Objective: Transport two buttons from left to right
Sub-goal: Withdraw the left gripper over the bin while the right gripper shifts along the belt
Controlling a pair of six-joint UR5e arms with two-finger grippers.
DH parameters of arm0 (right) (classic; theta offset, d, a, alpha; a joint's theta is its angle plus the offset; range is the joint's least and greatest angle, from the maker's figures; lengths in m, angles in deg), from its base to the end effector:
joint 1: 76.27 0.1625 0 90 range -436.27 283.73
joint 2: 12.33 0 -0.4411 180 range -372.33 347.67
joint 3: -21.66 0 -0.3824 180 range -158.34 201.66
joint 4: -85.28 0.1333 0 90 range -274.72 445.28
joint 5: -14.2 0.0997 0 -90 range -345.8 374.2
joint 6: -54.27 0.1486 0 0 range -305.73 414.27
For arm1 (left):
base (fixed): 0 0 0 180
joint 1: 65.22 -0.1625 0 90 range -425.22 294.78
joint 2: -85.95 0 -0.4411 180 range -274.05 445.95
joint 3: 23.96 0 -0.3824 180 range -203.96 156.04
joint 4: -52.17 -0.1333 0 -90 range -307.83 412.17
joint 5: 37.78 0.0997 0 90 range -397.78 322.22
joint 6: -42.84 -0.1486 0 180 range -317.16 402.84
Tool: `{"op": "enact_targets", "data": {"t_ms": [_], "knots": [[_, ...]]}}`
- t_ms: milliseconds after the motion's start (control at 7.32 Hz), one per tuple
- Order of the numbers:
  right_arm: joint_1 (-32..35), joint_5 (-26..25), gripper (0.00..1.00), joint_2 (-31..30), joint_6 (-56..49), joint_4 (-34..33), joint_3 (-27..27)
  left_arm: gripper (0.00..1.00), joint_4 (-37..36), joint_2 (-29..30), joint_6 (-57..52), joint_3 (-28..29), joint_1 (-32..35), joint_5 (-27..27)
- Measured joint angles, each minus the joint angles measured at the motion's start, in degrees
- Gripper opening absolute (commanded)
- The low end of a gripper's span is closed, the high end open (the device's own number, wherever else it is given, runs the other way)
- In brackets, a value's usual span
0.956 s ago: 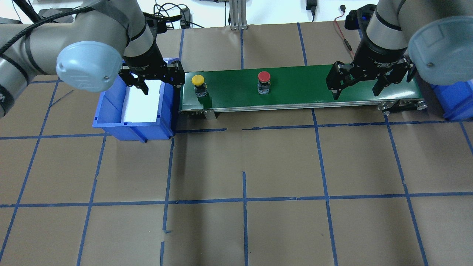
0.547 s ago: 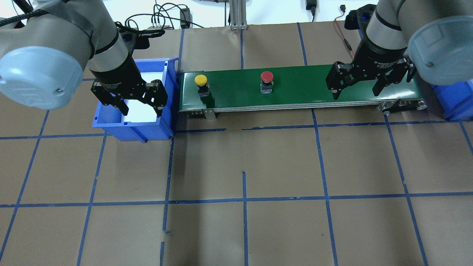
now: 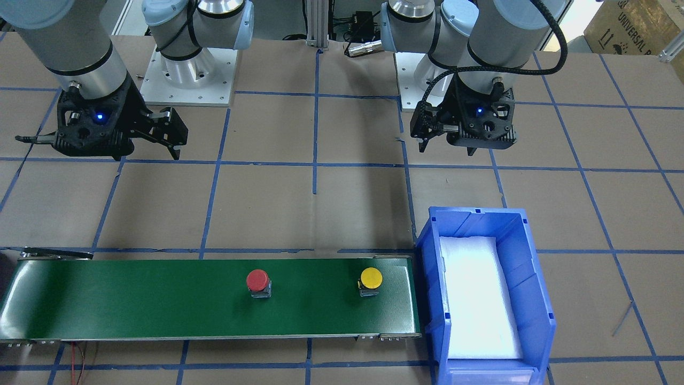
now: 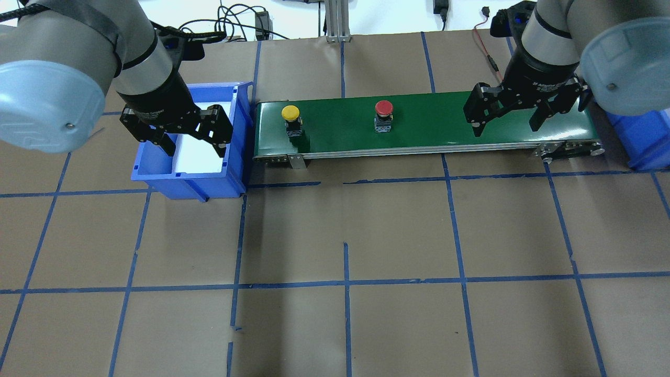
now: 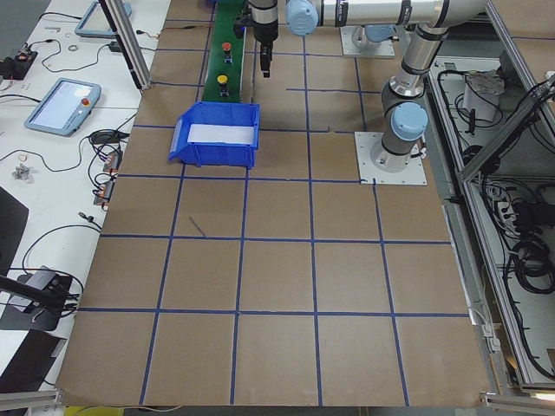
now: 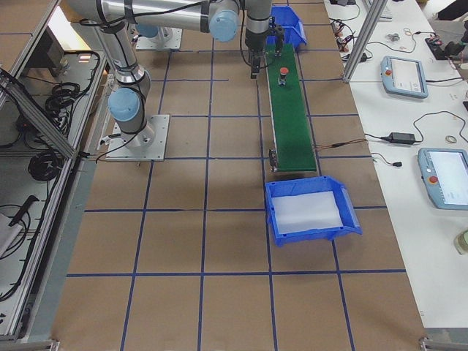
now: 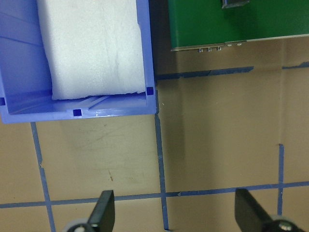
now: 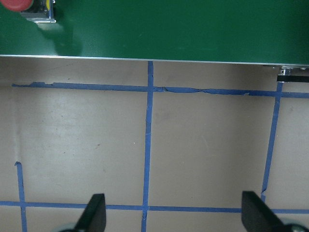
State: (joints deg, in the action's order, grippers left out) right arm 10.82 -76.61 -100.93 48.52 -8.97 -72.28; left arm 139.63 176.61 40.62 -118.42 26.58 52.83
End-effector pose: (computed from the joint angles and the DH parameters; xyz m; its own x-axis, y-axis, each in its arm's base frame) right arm 0.1062 -0.4944 0.4174 -0.9987 -0.0498 0.0122 -0.0495 0.9986 0.0203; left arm -0.1467 -0.4745 0.4165 -0.9975 0.0705 -0.0089 0.0701 0.9965 0.0454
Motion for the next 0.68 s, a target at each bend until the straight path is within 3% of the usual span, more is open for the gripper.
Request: {"op": "enact_targets", "data": {"t_ms": [683], "knots": [[-4.8,0.6,1.00,-1.4,-1.2,7.4,5.0,0.92,-0.1,0.3,1.8,-0.7,0.2,-0.1]]}}
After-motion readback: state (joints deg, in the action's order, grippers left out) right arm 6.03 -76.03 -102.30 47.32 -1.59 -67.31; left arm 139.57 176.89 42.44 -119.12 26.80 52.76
